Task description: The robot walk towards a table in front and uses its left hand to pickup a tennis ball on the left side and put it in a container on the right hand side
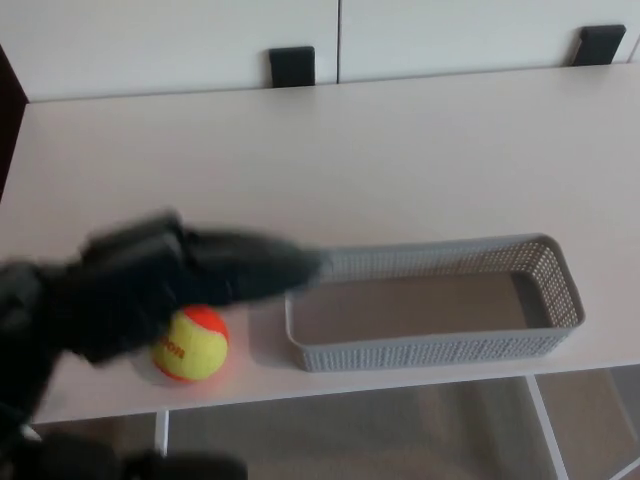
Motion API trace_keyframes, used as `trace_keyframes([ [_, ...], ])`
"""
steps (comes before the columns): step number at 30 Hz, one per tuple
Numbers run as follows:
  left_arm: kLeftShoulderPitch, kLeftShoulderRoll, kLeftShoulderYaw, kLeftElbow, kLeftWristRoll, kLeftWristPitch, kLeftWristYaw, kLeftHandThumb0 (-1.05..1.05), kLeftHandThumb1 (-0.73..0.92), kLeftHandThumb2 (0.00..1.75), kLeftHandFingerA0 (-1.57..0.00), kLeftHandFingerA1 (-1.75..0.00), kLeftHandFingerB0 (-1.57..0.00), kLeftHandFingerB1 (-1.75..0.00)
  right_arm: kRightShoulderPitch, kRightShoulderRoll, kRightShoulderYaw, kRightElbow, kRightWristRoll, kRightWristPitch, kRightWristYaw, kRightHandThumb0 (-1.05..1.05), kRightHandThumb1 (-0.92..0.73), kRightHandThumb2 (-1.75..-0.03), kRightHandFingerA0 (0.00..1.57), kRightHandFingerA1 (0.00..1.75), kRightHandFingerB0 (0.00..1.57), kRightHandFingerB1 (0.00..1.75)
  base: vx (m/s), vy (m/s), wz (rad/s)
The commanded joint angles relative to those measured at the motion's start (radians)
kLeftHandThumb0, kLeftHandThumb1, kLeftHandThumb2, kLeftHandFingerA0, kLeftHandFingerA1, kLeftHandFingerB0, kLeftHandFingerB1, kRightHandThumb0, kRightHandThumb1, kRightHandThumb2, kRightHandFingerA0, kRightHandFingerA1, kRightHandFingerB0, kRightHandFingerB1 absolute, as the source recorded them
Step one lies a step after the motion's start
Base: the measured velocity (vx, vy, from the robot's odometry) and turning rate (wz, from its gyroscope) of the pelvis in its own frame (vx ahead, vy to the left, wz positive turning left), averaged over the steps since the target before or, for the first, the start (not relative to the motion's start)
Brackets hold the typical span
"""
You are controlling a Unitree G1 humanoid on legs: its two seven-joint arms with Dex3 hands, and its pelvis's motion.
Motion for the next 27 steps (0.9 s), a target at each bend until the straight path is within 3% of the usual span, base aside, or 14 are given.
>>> trace_keyframes([
  [1,-0.101,-0.077,0.019,0.155,0.159,0.006,0.081,-0.22,0.47,0.54,-0.32,-0.40,-0.29,-0.31,-0.003,-0.028,-0.004,-0.007,-0.005,0.015,-0.006,-0.37,-0.43,-0.67,0.66,0.58,0.59,0.52,0.00,0.000,0.00],
  [8,-0.146,-0.078,-0.012,0.366,0.345,-0.074,0.083,-0.30,0.44,0.53,-0.24,-0.36,-0.21,-0.29,0.014,-0.023,-0.006,-0.044,0.001,0.033,-0.005,-0.37,-0.44,-0.68,0.65,0.58,0.58,0.52,0.00,0.000,0.00],
  [9,-0.153,-0.067,-0.029,0.421,0.364,-0.080,0.075,-0.20,0.33,0.86,-0.07,-0.53,-0.06,-0.50,0.019,-0.022,-0.006,-0.056,0.001,0.043,-0.004,-0.37,-0.44,-0.68,0.65,0.58,0.58,0.52,0.00,0.000,0.00],
  [10,-0.157,-0.059,-0.041,0.452,0.372,-0.078,0.067,-0.36,0.40,0.57,-0.13,-0.38,-0.15,-0.31,0.024,-0.021,-0.007,-0.069,0.003,0.051,-0.004,-0.37,-0.44,-0.68,0.65,0.58,0.58,0.52,0.00,0.000,0.00],
  [11,-0.159,-0.055,-0.047,0.465,0.374,-0.074,0.062,-0.36,0.40,0.57,-0.13,-0.38,-0.15,-0.31,0.028,-0.020,-0.008,-0.079,0.004,0.057,-0.003,-0.37,-0.44,-0.68,0.65,0.58,0.58,0.52,0.00,0.000,0.00],
  [12,-0.161,-0.046,-0.057,0.493,0.400,-0.079,0.063,-0.24,0.31,0.85,-0.02,-0.51,0.00,-0.49,0.021,-0.021,-0.008,-0.065,0.004,0.052,-0.003,-0.38,-0.44,-0.68,0.66,0.58,0.58,0.52,0.00,0.000,0.00],
  [13,-0.162,-0.037,-0.067,0.524,0.431,-0.085,0.066,-0.24,0.31,0.85,-0.02,-0.51,0.00,-0.49,0.012,-0.021,-0.008,-0.043,0.004,0.044,-0.004,-0.38,-0.44,-0.68,0.66,0.58,0.58,0.52,0.00,0.000,0.00],
  [14,-0.163,-0.033,-0.074,0.543,0.441,-0.087,0.065,-0.36,0.41,0.54,-0.09,-0.34,-0.12,-0.25,0.005,-0.020,-0.008,-0.025,0.004,0.033,-0.005,-0.37,-0.43,-0.68,0.66,0.59,0.59,0.53,0.00,0.000,0.00],
  [16,-0.164,-0.029,-0.082,0.560,0.445,-0.088,0.064,-0.36,0.41,0.54,-0.09,-0.34,-0.12,-0.25,-0.005,-0.018,-0.009,-0.001,0.006,0.018,-0.008,-0.37,-0.43,-0.68,0.66,0.59,0.59,0.53,0.00,0.000,0.00],
  [18,-0.140,0.005,-0.122,0.600,0.427,-0.016,0.003,-0.46,0.30,0.64,0.00,-0.09,-0.03,-0.09,0.011,-0.020,-0.005,-0.037,0.002,0.042,-0.005,-0.38,-0.44,-0.68,0.65,0.58,0.58,0.52,0.00,0.000,0.00],
  [22,-0.124,0.040,-0.162,0.631,0.506,0.018,0.014,-0.56,0.36,0.71,0.00,-0.11,0.00,-0.07,0.008,-0.022,-0.005,-0.032,0.000,0.036,-0.006,-0.37,-0.44,-0.68,0.65,0.57,0.57,0.52,0.00,0.000,0.00],
  [23,-0.121,0.044,-0.168,0.637,0.515,0.015,0.017,-0.55,0.36,0.72,0.00,-0.14,0.00,-0.08,0.005,-0.023,-0.003,-0.027,-0.003,0.034,-0.007,-0.30,-0.51,-0.55,0.69,0.50,0.61,0.43,0.00,0.000,0.00],
  [26,-0.117,0.052,-0.193,0.663,0.541,0.020,0.024,-0.61,0.38,0.75,0.00,-0.13,0.00,-0.06,0.004,-0.023,-0.003,-0.030,-0.004,0.038,-0.006,-0.37,-0.44,-0.68,0.65,0.58,0.58,0.52,0.00,0.000,0.00],
  [27,-0.114,0.049,-0.203,0.681,0.548,0.018,0.030,-0.64,0.39,0.77,0.00,-0.14,0.00,-0.06,0.011,-0.023,-0.003,-0.044,-0.002,0.039,-0.003,-0.30,-0.51,-0.54,0.70,0.51,0.62,0.44,0.00,0.000,0.00],
])
